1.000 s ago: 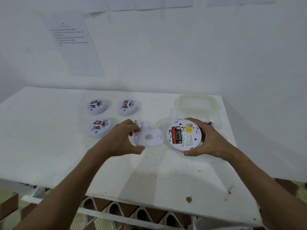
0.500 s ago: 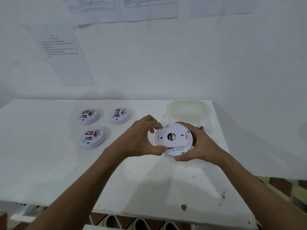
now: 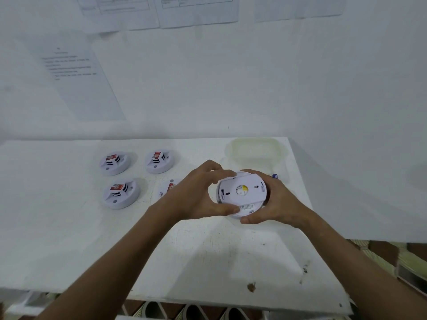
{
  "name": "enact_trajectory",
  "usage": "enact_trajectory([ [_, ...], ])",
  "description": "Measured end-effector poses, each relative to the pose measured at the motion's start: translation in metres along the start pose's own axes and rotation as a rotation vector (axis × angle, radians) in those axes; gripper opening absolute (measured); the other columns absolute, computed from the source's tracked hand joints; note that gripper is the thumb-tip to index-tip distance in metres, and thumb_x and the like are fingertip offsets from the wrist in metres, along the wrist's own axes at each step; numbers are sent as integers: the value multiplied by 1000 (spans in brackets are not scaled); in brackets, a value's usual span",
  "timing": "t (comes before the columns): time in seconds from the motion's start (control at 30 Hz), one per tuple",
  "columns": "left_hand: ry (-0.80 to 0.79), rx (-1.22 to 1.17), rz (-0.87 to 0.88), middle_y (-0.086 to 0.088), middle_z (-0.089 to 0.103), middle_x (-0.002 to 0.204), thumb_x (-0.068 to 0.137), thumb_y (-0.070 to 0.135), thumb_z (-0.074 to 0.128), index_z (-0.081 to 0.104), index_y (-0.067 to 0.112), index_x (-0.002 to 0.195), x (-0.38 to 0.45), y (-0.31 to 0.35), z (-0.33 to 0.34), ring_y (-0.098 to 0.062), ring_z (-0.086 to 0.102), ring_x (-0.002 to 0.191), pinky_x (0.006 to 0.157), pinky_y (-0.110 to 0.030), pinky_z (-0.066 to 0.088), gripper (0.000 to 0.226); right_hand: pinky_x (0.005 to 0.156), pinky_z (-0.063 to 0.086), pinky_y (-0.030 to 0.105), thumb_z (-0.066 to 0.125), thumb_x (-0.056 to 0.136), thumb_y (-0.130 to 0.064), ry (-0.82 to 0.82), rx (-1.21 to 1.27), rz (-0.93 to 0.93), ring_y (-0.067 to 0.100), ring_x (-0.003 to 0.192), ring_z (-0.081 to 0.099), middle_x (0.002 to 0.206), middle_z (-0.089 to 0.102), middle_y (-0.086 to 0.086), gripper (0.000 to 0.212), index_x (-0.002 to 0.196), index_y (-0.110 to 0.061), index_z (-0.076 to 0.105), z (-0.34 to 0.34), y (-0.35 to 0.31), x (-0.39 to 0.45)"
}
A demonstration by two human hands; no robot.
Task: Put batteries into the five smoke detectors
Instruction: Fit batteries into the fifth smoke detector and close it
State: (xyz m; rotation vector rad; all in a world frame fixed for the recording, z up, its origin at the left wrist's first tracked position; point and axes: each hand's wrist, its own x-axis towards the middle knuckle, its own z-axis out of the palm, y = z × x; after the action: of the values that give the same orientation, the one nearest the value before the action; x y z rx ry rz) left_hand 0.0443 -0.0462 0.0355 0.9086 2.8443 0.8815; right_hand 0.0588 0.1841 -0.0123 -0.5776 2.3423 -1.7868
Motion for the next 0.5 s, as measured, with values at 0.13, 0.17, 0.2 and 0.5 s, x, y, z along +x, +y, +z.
enact_trajectory([
  [0.13,-8,-4,-21,15,49,119,66,62,76,60,34,126,-1,0,2,-6,52,104,75,-15,44,68,83,54,21,94,54,1,1,7,6,11,112,61,117,67,-11,91,133,-21,55,0,0,0],
  [0.17,-5,-18,-30,15,50,119,66,60,78,62,32,123,0,0,1,-7,54,103,75,-15,45,66,82,54,21,94,54,2,2,10,5,10,112,61,116,67,-12,90,132,-21,56,0,0,0],
  [0.2,-5,-33,-36,15,50,118,65,58,80,63,30,120,0,-1,0,-8,55,101,75,-16,46,64,82,54,21,94,53,2,1,11,4,10,112,61,117,67,-12,90,131,-20,56,0,0,0],
  [0.5,-31,-64,-82,13,51,119,62,55,83,60,30,118,2,4,-2,-7,56,99,78,-19,52,65,82,54,21,94,52,4,-8,24,3,12,113,61,119,66,-9,93,133,-20,55,2,2,1],
])
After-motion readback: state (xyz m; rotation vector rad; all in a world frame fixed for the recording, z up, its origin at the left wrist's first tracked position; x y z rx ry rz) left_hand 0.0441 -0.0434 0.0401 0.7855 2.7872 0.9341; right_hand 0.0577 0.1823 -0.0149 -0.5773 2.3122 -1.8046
